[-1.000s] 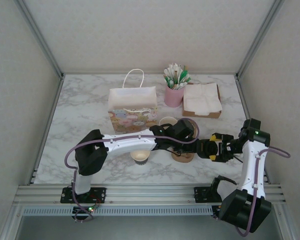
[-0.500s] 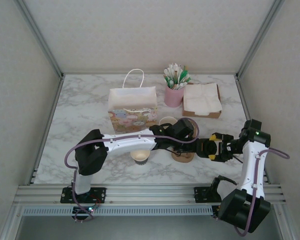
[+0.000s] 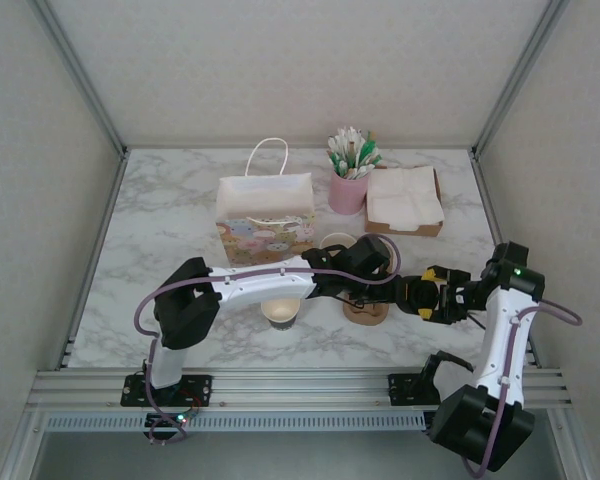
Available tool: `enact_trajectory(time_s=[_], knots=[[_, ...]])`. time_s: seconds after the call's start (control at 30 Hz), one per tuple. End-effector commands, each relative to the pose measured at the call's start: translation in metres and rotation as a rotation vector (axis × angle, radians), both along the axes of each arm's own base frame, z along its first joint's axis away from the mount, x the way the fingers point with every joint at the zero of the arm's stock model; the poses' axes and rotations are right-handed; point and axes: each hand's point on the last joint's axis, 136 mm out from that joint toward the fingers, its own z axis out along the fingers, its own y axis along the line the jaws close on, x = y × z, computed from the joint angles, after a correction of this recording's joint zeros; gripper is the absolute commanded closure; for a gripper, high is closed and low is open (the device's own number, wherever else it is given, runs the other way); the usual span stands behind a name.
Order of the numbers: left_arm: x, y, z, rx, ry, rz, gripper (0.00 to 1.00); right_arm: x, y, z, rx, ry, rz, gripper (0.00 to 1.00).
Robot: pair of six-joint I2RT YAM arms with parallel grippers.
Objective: Pack the takeout coffee
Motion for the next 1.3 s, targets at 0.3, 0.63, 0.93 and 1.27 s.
enact_trajectory(time_s=[0.3,0.63,0.93,1.27], knots=[[0.001,-0.003,0.017,0.002,-0.033,-0.042,0.42,-0.029,-0.014,-0.025,-0.141,0.112,0.088,0.32],[0.001,-0.002,0.053,-0.041,-0.095,-0.059,0.43,-0.013,-0.034,-0.056,-0.242,0.107,0.183,0.33],[0.003,0.001,0.068,-0.058,-0.131,-0.05,0.43,0.016,-0.038,-0.074,-0.337,0.106,0.371,0.29],[0.004,0.001,0.068,-0.054,-0.143,-0.038,0.43,0.035,-0.046,-0.066,-0.481,0.075,0.558,0.01]])
